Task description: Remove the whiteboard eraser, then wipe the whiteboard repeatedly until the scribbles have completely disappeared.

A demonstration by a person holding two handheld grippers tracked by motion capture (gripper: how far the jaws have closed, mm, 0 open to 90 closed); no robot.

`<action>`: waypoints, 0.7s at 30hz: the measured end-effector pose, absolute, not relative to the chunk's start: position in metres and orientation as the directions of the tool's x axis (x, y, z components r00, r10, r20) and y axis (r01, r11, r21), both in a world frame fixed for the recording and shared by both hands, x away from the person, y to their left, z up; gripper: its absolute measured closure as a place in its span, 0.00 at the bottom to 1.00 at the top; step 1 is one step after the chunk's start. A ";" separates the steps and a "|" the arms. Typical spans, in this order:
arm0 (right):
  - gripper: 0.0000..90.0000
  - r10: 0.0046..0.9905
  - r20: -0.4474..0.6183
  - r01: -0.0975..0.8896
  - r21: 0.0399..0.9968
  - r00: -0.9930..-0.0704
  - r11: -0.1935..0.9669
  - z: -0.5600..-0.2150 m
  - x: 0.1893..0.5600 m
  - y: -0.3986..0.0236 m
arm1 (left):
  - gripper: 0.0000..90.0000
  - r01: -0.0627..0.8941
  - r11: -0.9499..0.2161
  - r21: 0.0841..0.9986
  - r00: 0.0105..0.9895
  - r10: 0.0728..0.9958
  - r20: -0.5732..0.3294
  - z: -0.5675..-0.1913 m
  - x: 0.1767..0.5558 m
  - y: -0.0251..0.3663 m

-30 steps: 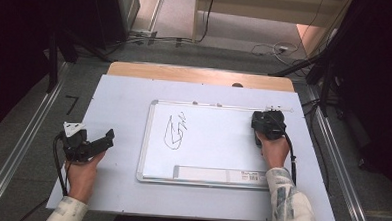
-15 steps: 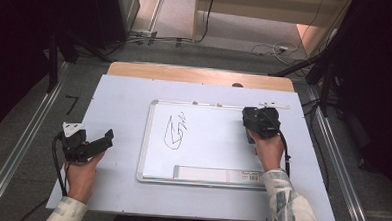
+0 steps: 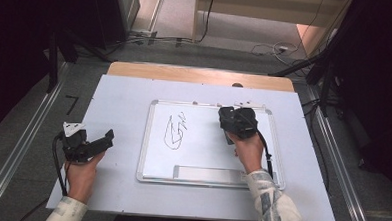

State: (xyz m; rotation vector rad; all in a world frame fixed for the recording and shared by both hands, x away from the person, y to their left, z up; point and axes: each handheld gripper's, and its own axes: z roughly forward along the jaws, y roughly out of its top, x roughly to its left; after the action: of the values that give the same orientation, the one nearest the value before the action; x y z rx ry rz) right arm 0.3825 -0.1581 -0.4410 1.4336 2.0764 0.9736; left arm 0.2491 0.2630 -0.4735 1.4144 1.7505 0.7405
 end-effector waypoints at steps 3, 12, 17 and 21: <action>0.42 0.921 0.041 0.620 0.751 -0.388 0.227 -0.442 0.381 -0.148 | 0.11 0.541 0.221 0.812 -0.106 0.975 -0.194 -0.474 0.249 0.263; 0.42 0.904 0.040 0.613 0.748 -0.426 0.255 -0.447 0.378 -0.128 | 0.11 0.544 0.219 0.810 -0.104 0.976 -0.193 -0.474 0.249 0.263; 0.42 0.894 0.041 0.611 0.744 -0.446 0.271 -0.449 0.377 -0.118 | 0.11 0.544 0.216 0.811 -0.105 0.976 -0.190 -0.473 0.248 0.262; 0.42 0.886 0.043 0.608 0.743 -0.461 0.281 -0.450 0.376 -0.110 | 0.11 0.549 0.213 0.808 -0.106 0.977 -0.186 -0.474 0.248 0.262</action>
State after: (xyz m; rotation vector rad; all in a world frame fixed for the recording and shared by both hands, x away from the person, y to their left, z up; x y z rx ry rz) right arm 0.3762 -0.1098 -0.4501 1.3488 2.1761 1.0040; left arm 0.2480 0.2617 -0.4740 1.4285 1.7577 0.7409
